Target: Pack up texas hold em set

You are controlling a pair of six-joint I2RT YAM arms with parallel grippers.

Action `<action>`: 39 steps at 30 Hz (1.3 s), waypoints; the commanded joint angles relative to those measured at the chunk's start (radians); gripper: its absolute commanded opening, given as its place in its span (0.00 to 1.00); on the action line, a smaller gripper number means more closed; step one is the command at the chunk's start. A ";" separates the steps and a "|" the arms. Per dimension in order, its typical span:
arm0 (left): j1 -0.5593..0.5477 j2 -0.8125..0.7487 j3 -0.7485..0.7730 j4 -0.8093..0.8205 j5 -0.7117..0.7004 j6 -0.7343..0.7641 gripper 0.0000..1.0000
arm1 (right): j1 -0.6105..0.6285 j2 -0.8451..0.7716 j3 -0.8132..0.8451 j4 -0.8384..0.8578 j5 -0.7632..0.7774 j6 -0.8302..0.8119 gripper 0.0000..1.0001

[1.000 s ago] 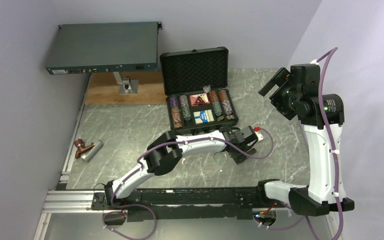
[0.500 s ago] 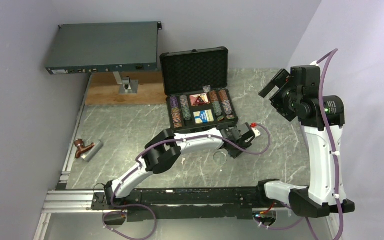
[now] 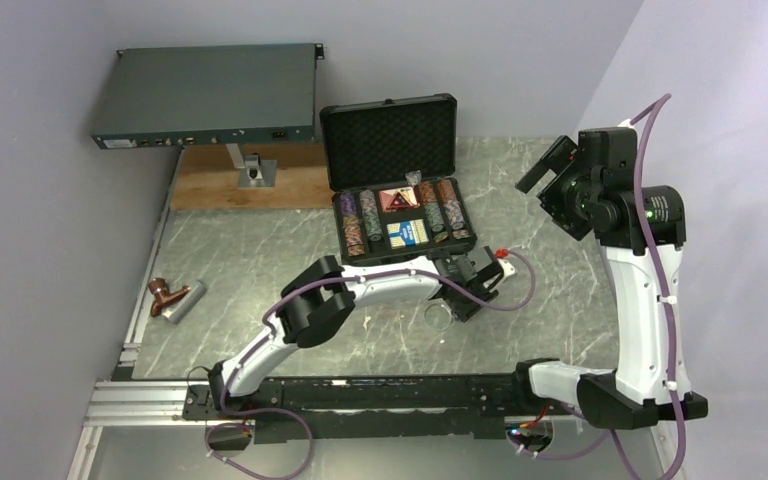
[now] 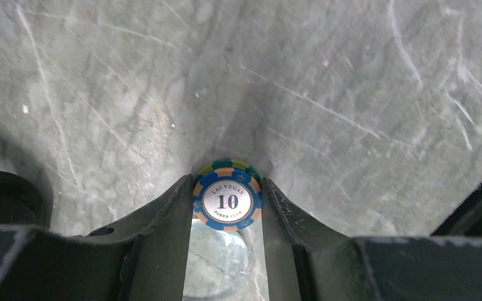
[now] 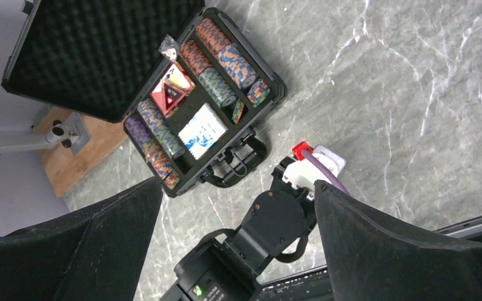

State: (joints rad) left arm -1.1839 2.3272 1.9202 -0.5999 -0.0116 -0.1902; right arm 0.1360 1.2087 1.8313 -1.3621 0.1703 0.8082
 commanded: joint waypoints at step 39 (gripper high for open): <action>0.327 -0.512 -0.487 0.327 -0.575 -0.064 0.00 | -0.004 -0.006 0.098 0.055 0.015 0.125 0.94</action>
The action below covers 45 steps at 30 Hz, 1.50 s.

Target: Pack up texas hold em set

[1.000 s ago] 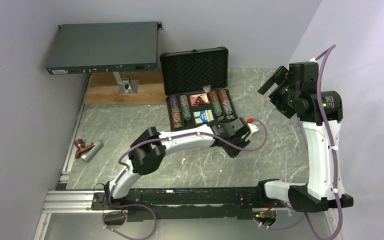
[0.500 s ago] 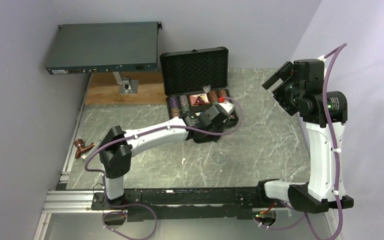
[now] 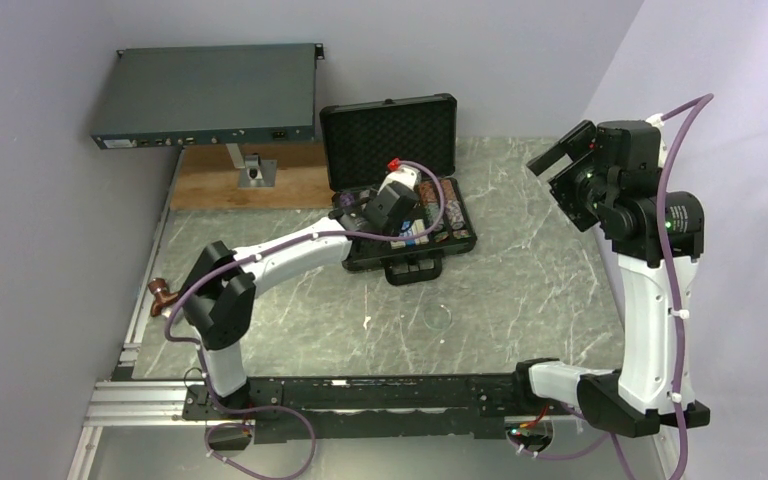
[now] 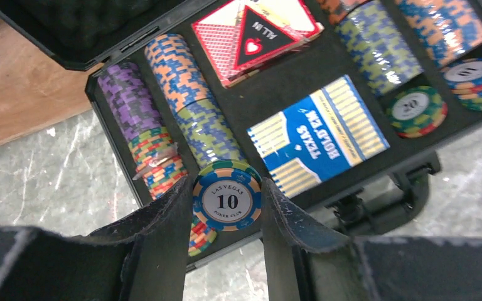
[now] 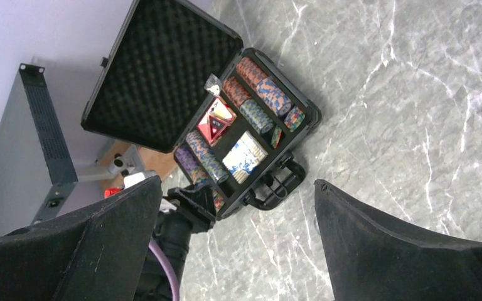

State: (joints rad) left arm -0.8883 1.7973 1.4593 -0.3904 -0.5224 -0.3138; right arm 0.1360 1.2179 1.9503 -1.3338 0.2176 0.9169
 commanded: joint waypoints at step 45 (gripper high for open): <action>0.016 -0.045 -0.228 0.279 0.043 -0.006 0.72 | -0.004 -0.060 -0.082 0.011 -0.058 0.016 0.94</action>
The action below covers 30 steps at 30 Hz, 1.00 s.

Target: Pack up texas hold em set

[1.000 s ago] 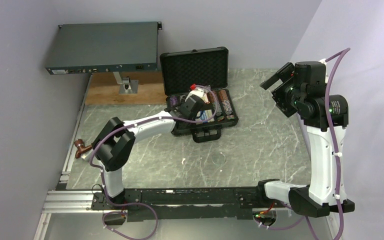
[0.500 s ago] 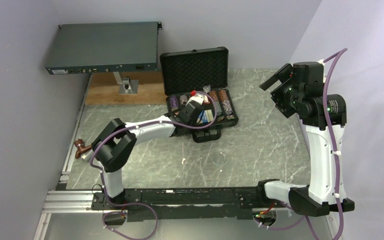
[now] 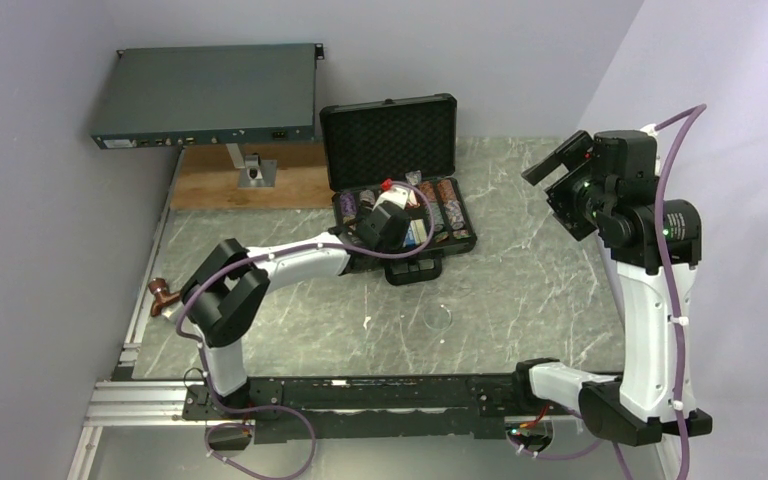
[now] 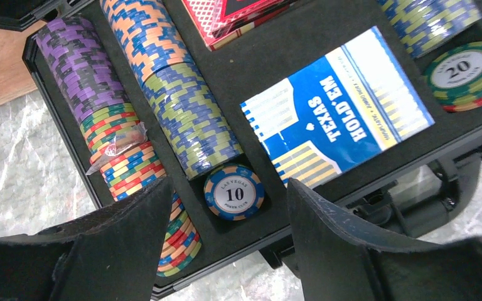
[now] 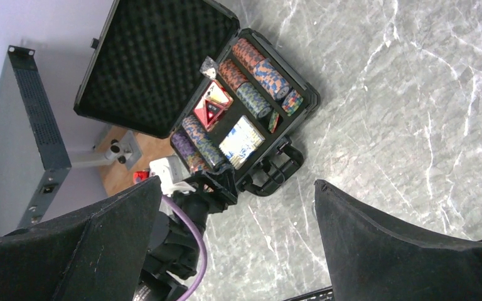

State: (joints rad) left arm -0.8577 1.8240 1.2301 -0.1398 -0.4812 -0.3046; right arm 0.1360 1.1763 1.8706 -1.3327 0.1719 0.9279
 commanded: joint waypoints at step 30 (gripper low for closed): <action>-0.236 -0.204 0.048 -0.375 0.398 -0.017 0.86 | -0.004 -0.221 -0.324 0.060 -0.037 0.003 0.95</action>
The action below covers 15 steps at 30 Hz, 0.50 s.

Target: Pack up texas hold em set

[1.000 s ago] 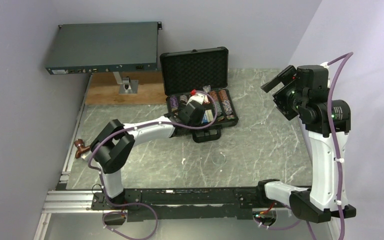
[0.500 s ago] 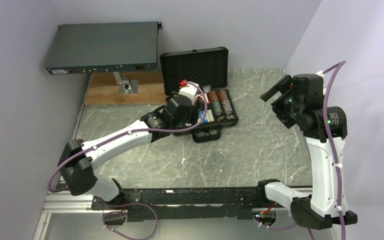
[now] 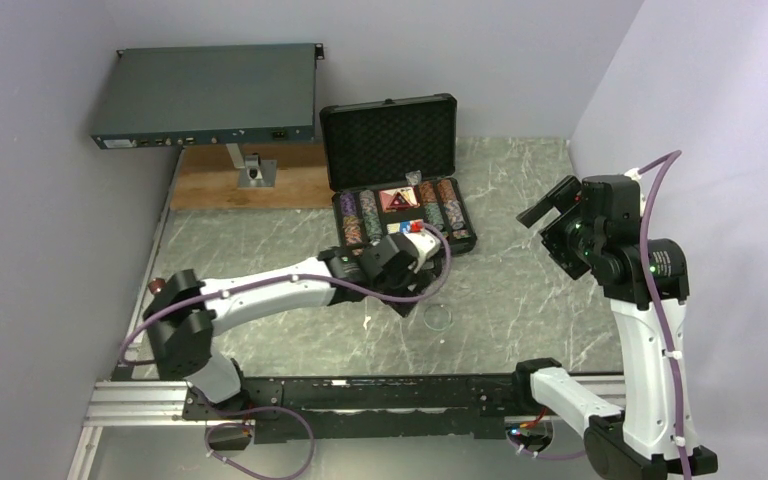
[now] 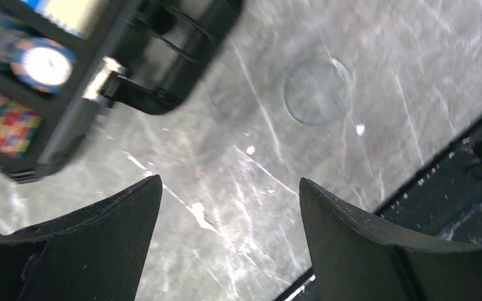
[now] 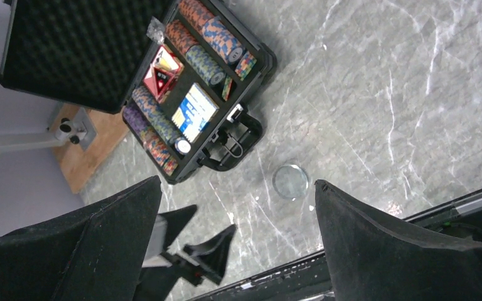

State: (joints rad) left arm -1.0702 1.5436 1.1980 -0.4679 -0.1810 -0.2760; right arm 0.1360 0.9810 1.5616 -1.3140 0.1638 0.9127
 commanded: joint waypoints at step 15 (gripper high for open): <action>-0.080 0.381 0.288 -0.086 0.159 -0.060 0.87 | -0.004 -0.070 0.043 -0.084 -0.011 0.050 1.00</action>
State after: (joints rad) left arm -1.1320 1.8809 1.4158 -0.5449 -0.0456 -0.3317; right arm 0.1360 0.9360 1.5620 -1.3552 0.1471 0.9482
